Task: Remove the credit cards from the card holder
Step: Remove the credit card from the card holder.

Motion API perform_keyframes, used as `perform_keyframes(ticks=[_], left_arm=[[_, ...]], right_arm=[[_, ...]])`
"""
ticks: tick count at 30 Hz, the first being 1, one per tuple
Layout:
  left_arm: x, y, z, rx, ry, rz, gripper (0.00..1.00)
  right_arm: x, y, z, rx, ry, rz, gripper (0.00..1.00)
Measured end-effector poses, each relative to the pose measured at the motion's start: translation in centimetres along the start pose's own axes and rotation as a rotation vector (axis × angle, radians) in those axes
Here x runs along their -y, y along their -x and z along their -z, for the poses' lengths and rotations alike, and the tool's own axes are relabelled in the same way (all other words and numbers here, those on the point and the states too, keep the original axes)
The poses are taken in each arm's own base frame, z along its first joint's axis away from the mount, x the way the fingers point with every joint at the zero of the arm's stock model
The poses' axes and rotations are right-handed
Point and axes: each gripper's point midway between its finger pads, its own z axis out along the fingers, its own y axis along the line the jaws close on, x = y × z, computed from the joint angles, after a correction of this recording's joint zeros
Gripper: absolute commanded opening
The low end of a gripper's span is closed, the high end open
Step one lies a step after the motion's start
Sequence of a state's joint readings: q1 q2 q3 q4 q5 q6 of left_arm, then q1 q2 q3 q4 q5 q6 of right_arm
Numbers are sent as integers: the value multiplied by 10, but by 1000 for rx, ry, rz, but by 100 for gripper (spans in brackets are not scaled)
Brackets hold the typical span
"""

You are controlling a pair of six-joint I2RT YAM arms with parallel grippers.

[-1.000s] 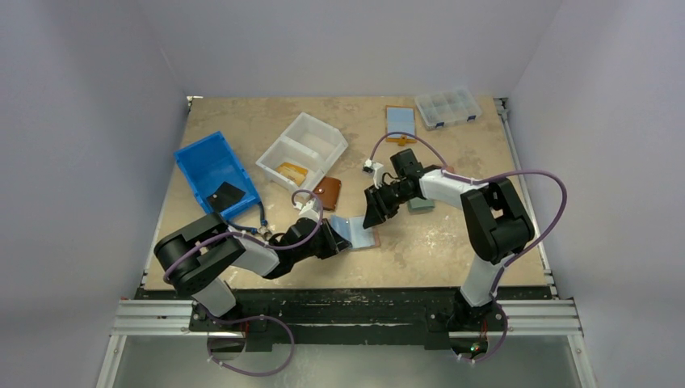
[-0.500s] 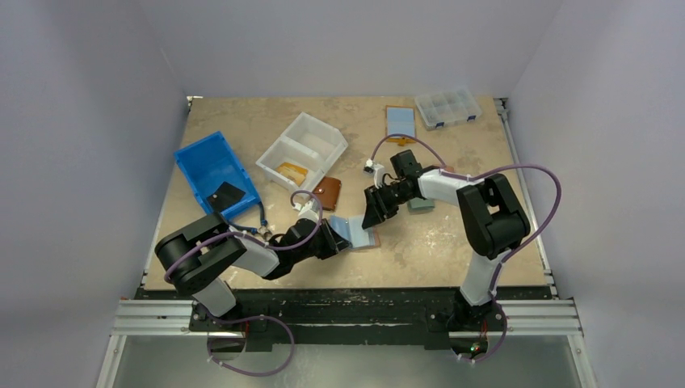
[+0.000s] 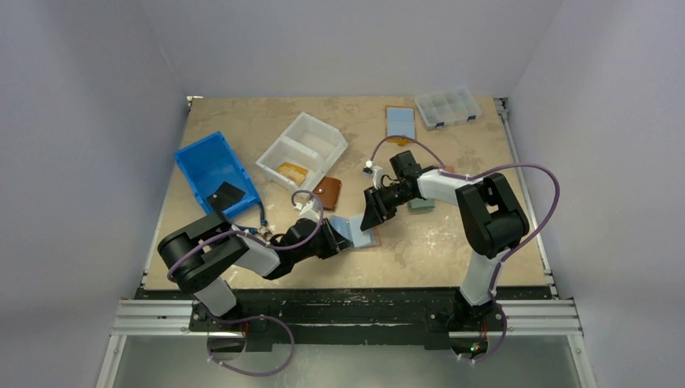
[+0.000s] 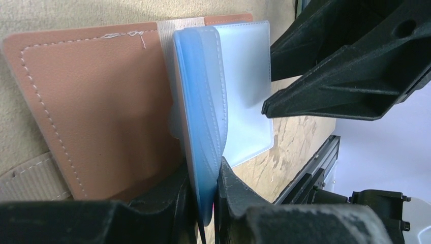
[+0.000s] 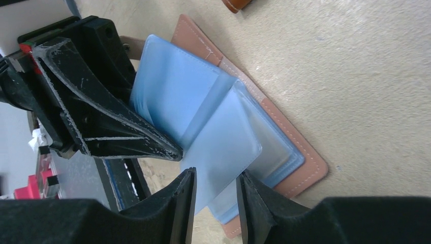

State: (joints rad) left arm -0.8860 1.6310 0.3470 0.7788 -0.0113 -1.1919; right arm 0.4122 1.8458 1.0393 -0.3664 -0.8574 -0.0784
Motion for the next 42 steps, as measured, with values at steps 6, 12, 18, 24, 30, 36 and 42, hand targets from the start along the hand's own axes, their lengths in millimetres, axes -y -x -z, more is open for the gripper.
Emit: perform_keyframes(ticks=[6, 12, 18, 24, 30, 36, 42], left_arm=[[0, 0, 0, -2, -4, -6, 21], [5, 1, 1, -1, -22, -15, 45], [18, 1, 5, -10, -67, -62, 63], [20, -1, 9, -25, -82, -120, 67], [25, -4, 8, -51, -102, -166, 73], [29, -5, 5, -64, -105, -171, 75], [30, -4, 2, -71, -91, -171, 70]], right_arm=[[-9, -3, -1, -12, 42, -9, 41], [-19, -4, 0, -13, 98, -14, 41], [-28, -4, 1, -12, 150, -18, 42], [-34, -5, 0, -14, 198, -32, 42], [-40, -6, -1, -17, 243, -48, 42], [-48, -6, -3, -23, 276, -45, 43], [-54, -8, -5, -30, 301, -42, 43]])
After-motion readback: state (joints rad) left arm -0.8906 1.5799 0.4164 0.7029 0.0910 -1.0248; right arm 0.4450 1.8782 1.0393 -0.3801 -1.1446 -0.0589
